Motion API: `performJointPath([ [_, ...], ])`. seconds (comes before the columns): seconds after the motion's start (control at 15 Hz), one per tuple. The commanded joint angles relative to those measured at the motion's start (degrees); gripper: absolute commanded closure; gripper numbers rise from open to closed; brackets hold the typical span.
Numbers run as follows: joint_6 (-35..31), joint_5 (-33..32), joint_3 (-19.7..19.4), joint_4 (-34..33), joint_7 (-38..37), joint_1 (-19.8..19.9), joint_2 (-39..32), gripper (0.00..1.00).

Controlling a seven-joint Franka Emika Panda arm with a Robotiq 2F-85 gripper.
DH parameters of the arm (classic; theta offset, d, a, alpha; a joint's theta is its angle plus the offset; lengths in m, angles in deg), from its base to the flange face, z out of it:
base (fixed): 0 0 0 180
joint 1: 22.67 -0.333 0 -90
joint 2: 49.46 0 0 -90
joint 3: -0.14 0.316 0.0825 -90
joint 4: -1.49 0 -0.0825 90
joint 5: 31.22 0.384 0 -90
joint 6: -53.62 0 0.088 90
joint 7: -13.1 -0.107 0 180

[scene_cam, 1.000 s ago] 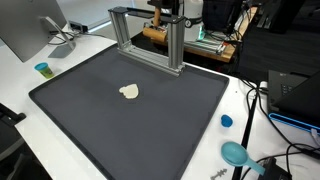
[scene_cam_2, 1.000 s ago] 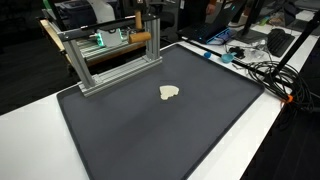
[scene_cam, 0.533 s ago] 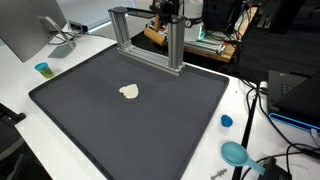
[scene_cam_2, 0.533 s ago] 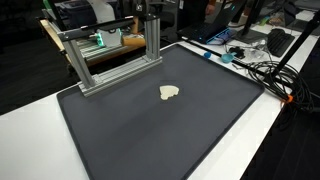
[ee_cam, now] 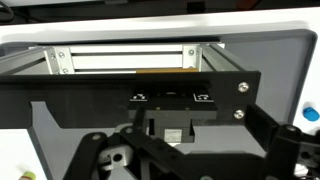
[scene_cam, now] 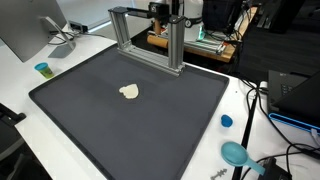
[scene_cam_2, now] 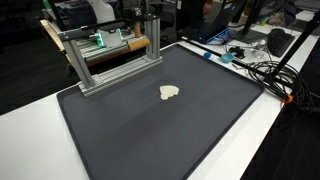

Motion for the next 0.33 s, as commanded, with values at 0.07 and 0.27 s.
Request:
performJointPath([
  [0.07,6.61,-1.61,1.47,-3.10,0.31,1.61,1.90,0.00],
  [0.27,5.06,-2.75,1.61,-3.09,1.55,1.02,1.61,0.00],
])
